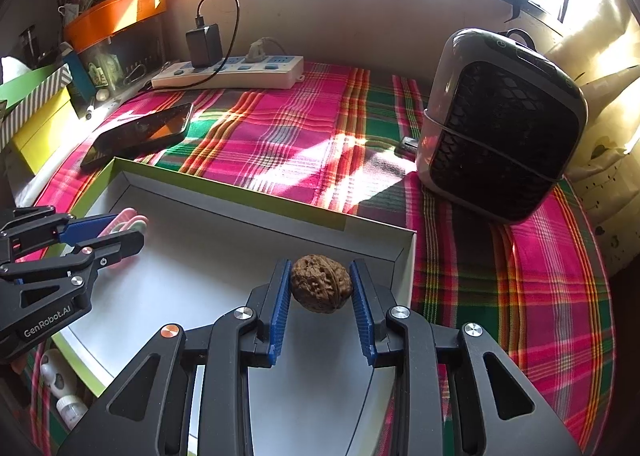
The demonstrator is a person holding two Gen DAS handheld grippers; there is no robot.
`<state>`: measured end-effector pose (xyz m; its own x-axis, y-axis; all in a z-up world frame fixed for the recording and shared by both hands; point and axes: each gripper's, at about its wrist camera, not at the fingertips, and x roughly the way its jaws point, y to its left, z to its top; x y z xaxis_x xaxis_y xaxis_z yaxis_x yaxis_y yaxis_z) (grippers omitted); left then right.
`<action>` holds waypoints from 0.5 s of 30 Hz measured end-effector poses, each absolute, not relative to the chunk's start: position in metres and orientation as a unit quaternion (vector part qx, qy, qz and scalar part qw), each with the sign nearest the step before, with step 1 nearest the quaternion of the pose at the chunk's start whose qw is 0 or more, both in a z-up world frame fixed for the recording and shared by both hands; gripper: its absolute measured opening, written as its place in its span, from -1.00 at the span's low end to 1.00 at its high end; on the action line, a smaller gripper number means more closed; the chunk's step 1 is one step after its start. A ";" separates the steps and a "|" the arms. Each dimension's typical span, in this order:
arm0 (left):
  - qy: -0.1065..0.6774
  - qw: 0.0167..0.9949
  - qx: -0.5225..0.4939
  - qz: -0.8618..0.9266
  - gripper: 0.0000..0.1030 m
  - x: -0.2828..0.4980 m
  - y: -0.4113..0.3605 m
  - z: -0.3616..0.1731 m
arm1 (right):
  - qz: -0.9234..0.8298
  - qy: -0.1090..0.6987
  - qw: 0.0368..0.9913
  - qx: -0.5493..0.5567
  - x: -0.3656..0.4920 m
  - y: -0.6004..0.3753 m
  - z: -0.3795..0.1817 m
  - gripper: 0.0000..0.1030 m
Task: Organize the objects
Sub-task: 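Carry the pink clip and the walnut over the white box lid with both grippers, then open both grippers to drop the clip and walnut into the box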
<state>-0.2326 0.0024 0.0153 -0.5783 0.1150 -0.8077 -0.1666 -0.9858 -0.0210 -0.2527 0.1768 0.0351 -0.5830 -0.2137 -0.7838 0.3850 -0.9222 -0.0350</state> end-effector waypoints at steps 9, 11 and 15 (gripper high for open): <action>0.037 0.073 -0.453 0.888 -0.58 -0.236 0.001 0.013 | -0.877 0.114 0.165 0.436 -0.259 0.169 0.029 -0.40; 0.036 0.072 -0.453 0.888 -0.58 -0.236 0.001 0.013 | -0.876 0.117 0.166 0.438 -0.260 0.167 0.028 -0.40; 0.035 0.073 -0.455 0.887 -0.58 -0.237 0.000 0.013 | -0.874 0.121 0.164 0.442 -0.260 0.166 0.027 -0.40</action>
<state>-0.2365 0.0002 0.0129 -0.5755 0.0972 -0.8120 -0.1615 -0.9869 -0.0037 -0.2602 0.1660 0.0267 -0.5557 -0.1796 -0.8117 0.3931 -0.9171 -0.0662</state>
